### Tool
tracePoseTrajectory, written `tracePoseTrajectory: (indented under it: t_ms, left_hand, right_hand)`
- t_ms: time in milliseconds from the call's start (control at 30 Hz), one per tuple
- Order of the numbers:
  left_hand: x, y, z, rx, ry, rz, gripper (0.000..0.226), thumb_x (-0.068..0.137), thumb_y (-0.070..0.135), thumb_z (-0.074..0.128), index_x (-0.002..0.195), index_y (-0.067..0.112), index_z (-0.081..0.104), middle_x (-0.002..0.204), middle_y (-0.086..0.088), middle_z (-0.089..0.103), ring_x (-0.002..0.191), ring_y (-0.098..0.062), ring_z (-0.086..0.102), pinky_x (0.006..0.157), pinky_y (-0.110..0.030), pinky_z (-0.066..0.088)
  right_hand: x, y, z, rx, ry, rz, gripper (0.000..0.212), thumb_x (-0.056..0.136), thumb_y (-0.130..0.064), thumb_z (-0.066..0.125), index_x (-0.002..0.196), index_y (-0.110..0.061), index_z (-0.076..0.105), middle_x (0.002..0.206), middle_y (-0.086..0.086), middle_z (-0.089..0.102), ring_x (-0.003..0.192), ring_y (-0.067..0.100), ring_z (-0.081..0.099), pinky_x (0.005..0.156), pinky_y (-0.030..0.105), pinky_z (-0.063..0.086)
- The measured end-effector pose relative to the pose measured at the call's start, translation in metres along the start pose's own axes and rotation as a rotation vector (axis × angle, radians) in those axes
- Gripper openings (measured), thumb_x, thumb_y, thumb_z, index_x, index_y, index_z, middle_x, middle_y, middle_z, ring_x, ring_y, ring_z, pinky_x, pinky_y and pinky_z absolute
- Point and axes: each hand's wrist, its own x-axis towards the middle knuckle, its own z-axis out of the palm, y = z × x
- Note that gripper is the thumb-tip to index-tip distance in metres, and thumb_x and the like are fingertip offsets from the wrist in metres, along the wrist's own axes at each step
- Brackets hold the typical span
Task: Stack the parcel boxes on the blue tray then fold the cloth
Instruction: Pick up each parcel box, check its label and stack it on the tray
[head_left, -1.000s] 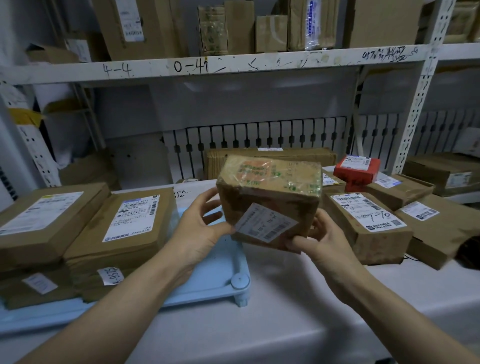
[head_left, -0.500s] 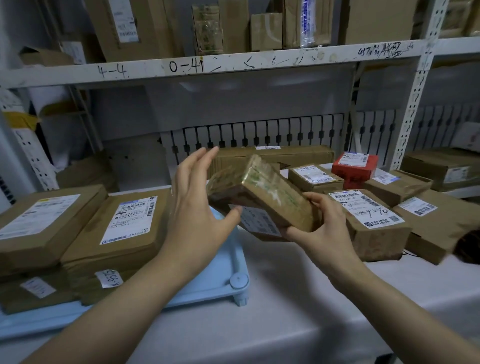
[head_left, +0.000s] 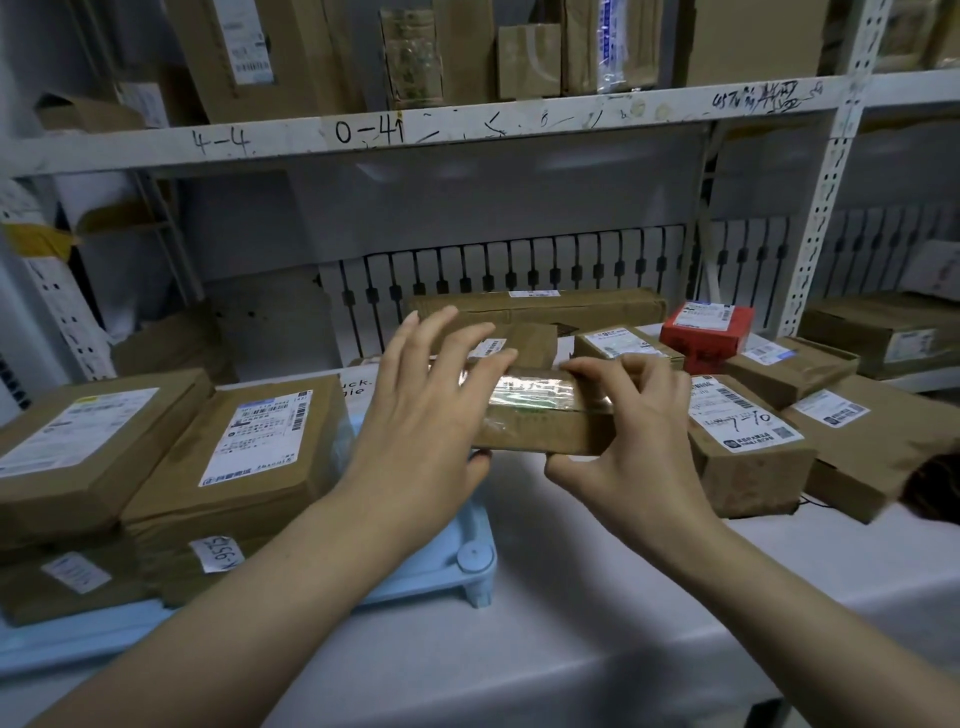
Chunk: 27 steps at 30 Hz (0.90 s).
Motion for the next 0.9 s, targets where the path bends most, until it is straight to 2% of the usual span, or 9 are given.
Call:
tracePoseTrajectory:
  t_ms: [100,167,267,367,600,767,900]
  left_hand:
    - [0.002,0.001,0.002,0.038,0.016,0.013,0.083,0.057,0.025,0.086,0.133,0.016,0.055,0.135,-0.006,0.054,0.133,-0.031,0.038,0.116,-0.048,0.023]
    - [0.002,0.0,0.003,0.04,0.033,0.012,0.08,0.055,0.025,0.086,0.129,0.018,0.057,0.125,-0.002,0.058,0.121,-0.028,0.044,0.109,-0.042,0.026]
    - [0.001,-0.005,0.005,-0.016,0.02,-0.029,0.074,0.058,0.028,0.084,0.126,0.023,0.056,0.115,0.005,0.059,0.108,-0.023,0.046,0.097,-0.033,0.025]
    - [0.0,-0.011,0.003,-0.136,0.0,-0.096,0.07,0.063,0.031,0.082,0.126,0.028,0.053,0.115,0.01,0.057,0.106,-0.02,0.043,0.091,-0.028,0.022]
    - [-0.008,-0.025,0.006,-0.296,-0.041,-0.189,0.069,0.065,0.027,0.081,0.126,0.033,0.048,0.115,0.021,0.05,0.109,-0.009,0.039,0.094,-0.022,0.018]
    - [-0.011,-0.029,0.008,-0.399,-0.051,-0.235,0.068,0.066,0.024,0.083,0.125,0.032,0.048,0.108,0.02,0.046,0.108,-0.011,0.041,0.089,-0.023,0.025]
    - [-0.015,-0.036,0.017,-0.528,-0.086,-0.268,0.065,0.07,0.019,0.081,0.121,0.035,0.043,0.115,0.013,0.054,0.116,-0.016,0.044,0.103,-0.022,0.021]
  right_hand:
    - [0.001,-0.005,0.0,-0.023,0.012,-0.041,0.072,0.056,-0.036,0.068,0.127,-0.031,0.056,0.12,0.0,0.039,0.111,0.023,0.036,0.092,0.038,0.044]
    - [0.001,-0.007,0.0,-0.02,0.02,-0.06,0.072,0.056,-0.036,0.069,0.127,-0.031,0.056,0.121,0.001,0.04,0.111,0.023,0.036,0.092,0.038,0.043]
    - [0.001,-0.005,0.001,0.032,0.033,-0.099,0.077,0.06,-0.034,0.073,0.134,-0.03,0.053,0.124,0.001,0.039,0.113,0.02,0.035,0.098,0.036,0.041]
    - [0.002,0.001,0.002,0.136,0.055,-0.084,0.09,0.062,-0.033,0.075,0.146,-0.025,0.042,0.127,-0.002,0.035,0.121,0.018,0.036,0.105,0.027,0.032]
    - [0.005,0.018,0.002,0.224,-0.003,0.016,0.095,0.062,-0.035,0.074,0.148,-0.023,0.035,0.129,-0.012,0.035,0.127,0.013,0.034,0.108,0.032,0.032]
    - [0.002,0.03,0.005,0.23,-0.091,0.081,0.093,0.06,-0.034,0.073,0.147,-0.033,0.036,0.128,-0.019,0.04,0.126,0.012,0.035,0.109,0.049,0.035]
    - [0.003,0.035,0.006,0.247,-0.103,0.096,0.086,0.059,-0.033,0.072,0.14,-0.038,0.042,0.126,-0.018,0.044,0.125,0.019,0.04,0.1,0.055,0.043]
